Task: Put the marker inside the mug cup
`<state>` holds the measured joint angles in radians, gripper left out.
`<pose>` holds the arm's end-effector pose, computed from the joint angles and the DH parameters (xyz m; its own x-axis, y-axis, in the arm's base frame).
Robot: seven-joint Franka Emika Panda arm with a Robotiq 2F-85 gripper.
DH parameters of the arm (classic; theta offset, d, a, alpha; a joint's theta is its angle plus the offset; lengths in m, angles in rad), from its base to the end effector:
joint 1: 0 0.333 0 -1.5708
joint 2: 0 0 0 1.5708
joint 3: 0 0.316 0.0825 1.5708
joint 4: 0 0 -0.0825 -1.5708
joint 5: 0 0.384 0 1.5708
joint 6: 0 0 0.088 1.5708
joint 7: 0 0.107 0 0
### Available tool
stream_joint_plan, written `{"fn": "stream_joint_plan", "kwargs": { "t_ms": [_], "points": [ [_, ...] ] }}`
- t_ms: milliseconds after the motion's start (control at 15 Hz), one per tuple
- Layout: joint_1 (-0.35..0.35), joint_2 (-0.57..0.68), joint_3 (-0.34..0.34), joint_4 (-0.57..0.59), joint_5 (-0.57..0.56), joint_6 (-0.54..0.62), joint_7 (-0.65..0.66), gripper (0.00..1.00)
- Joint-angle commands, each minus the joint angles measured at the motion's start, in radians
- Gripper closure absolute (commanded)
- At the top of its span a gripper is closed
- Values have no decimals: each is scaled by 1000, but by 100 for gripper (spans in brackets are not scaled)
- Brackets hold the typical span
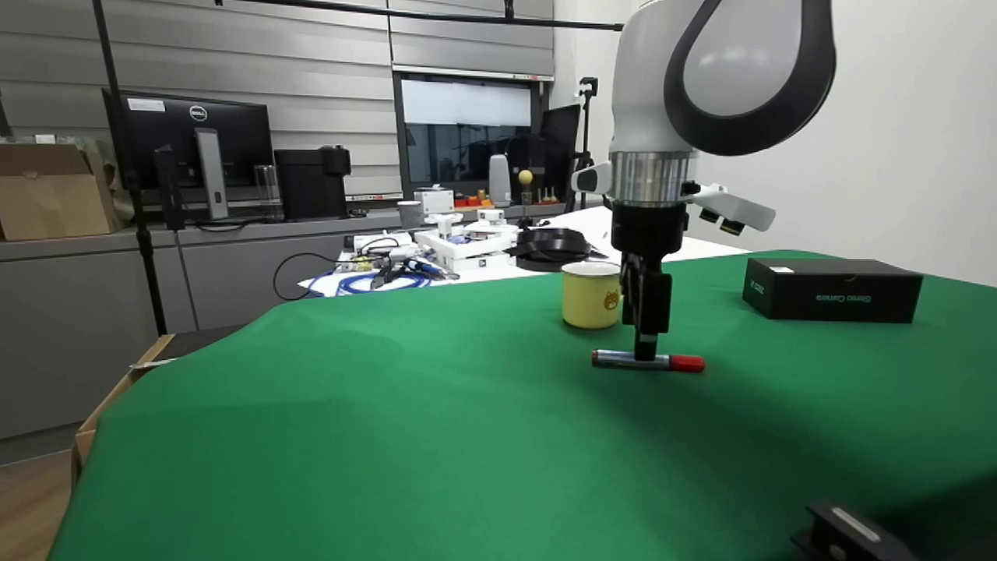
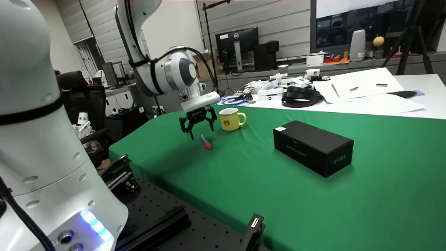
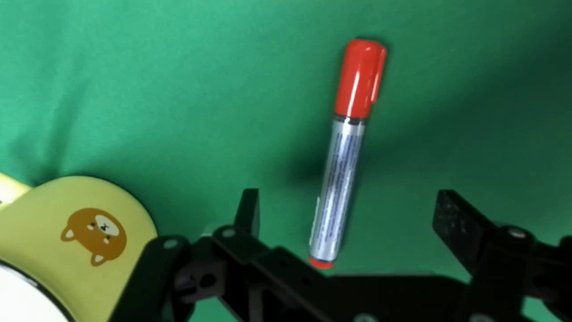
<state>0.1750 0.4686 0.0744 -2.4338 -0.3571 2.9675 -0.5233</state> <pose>0.4570 0.1443 0.1235 0.4406 0.8972 0.0287 0.8940 -0.4415 0.0762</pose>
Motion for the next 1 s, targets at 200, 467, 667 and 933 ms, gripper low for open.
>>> {"fn": "stream_joint_plan", "kwargs": {
  "t_ms": [200,467,667,933],
  "points": [
    [11,56,-3,48,-36,-2,47,0],
    [21,69,-12,61,-50,-1,55,40],
    [31,72,-19,66,-55,-5,61,62],
    [45,76,-25,75,-58,-14,67,89]
  ]
}}
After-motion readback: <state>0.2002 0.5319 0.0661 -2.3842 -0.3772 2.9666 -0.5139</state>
